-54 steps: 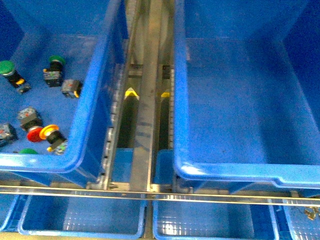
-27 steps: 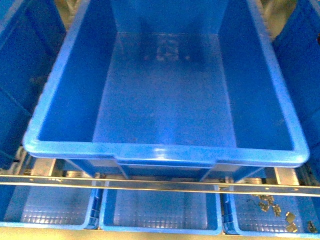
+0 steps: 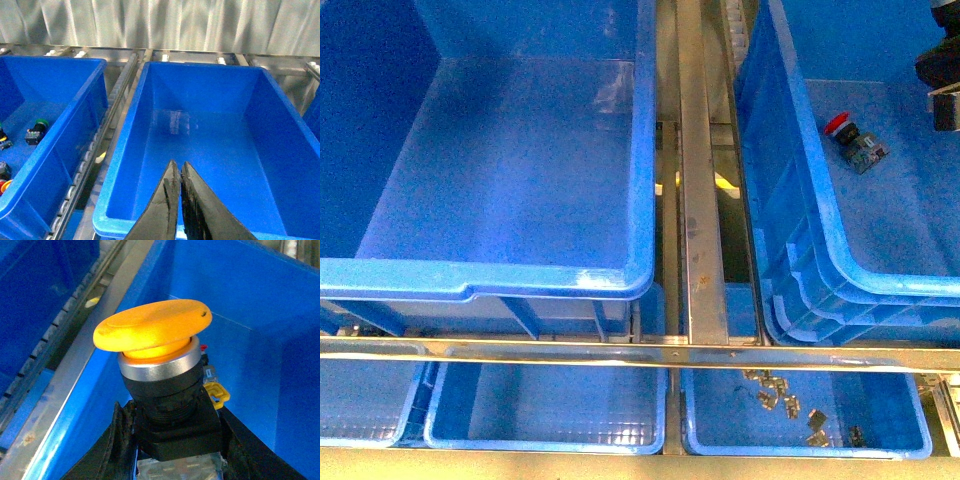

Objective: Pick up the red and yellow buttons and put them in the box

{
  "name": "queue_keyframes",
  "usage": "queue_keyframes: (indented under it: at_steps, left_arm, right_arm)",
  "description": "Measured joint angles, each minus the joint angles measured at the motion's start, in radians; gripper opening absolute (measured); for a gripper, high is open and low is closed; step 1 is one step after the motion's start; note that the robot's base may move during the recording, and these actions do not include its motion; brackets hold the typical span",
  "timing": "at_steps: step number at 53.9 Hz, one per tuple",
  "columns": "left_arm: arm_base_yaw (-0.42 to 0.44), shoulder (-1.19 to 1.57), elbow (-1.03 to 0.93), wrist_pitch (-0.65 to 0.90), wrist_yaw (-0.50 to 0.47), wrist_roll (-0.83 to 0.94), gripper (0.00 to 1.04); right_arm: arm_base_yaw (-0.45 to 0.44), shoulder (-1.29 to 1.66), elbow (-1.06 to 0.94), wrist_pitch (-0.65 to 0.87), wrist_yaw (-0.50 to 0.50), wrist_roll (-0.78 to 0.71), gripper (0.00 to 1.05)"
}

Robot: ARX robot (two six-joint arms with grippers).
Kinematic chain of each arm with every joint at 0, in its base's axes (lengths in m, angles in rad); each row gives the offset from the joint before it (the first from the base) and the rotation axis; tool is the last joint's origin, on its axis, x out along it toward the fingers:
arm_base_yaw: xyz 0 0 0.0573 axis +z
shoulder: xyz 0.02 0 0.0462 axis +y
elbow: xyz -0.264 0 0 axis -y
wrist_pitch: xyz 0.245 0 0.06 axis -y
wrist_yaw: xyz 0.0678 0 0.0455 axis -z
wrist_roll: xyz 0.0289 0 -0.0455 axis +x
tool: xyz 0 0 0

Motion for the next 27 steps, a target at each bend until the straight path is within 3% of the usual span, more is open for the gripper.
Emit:
queue_keyframes:
  at_steps: [7, 12, 27]
  left_arm:
    - [0.000, -0.027, 0.000, -0.027, 0.000, 0.000, 0.03]
    - [0.000, -0.157, 0.000, -0.192, 0.000, 0.001, 0.03]
    - [0.000, -0.186, 0.000, -0.203, -0.001, 0.002, 0.03]
  right_arm:
    - [0.000, 0.006, 0.002, 0.000, 0.002, 0.000, 0.35]
    - [0.000, 0.006, 0.002, 0.000, -0.003, 0.000, 0.35]
    - [-0.003, 0.014, 0.011, -0.003, -0.002, 0.000, 0.35]
